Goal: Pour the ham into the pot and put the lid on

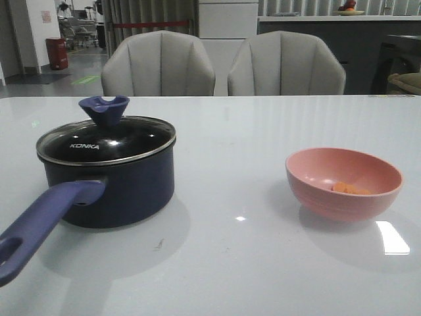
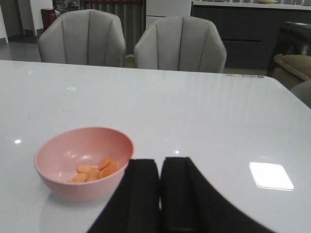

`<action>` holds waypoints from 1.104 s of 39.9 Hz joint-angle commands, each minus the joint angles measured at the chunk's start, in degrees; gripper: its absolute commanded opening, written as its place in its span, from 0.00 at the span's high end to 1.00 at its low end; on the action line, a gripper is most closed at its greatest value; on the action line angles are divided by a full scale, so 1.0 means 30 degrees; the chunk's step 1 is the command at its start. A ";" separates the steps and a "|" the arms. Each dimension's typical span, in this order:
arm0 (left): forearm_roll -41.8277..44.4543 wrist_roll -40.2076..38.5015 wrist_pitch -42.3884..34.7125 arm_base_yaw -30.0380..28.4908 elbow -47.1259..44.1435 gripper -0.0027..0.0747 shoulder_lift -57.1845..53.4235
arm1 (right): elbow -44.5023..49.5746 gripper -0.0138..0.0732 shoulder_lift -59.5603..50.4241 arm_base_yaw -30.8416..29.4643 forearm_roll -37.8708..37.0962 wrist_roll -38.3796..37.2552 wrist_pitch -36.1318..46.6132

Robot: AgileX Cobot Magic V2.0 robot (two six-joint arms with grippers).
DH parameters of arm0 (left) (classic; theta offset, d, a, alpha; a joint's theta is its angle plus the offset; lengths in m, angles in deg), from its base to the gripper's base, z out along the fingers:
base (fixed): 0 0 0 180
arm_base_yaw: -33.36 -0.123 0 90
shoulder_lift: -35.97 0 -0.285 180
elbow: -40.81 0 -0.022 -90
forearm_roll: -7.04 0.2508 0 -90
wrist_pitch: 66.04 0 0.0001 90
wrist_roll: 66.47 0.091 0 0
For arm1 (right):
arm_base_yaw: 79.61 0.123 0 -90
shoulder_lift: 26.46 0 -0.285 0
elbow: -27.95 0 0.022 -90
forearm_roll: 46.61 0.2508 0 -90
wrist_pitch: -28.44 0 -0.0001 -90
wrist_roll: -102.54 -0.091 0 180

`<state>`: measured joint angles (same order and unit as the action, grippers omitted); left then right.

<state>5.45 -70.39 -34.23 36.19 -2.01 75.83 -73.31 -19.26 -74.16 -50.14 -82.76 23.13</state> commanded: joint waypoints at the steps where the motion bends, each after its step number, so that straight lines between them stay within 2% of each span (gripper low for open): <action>1: -0.0310 -0.0108 -0.0015 0.0117 0.2451 0.12 0.2223 | -0.0091 0.66 -0.0377 -0.0130 -0.0276 -0.0008 0.1549; 9: -0.1355 -0.0108 0.2601 0.0389 0.6404 0.12 0.7319 | -0.0091 0.66 -0.0377 -0.0130 -0.0276 -0.0008 0.1549; 17: -0.1608 -0.0108 0.3638 0.2427 0.9559 0.12 1.1666 | -0.0091 0.66 -0.0377 -0.0130 -0.0276 -0.0008 0.1549; 26: -0.1604 -0.1558 0.4780 0.5017 1.3176 0.12 1.5902 | -0.0091 0.66 -0.0377 -0.0130 -0.0276 -0.0008 0.1549; 31: -0.1560 -0.2132 0.5479 0.5812 1.5247 0.12 1.8205 | -0.0091 0.66 -0.0377 -0.0130 -0.0276 -0.0008 0.1549; 37: -0.0098 -0.3623 0.7629 0.6457 1.8090 0.12 2.0755 | -0.0091 0.66 -0.0377 -0.0130 -0.0276 -0.0008 0.1549; 44: 0.0039 -0.4297 0.9350 0.7018 2.0662 0.12 2.3056 | -0.0091 0.66 -0.0377 -0.0130 -0.0276 -0.0008 0.1549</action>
<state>5.32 -81.49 -7.09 56.29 55.12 144.86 -73.31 -19.26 -74.16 -50.14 -82.76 23.13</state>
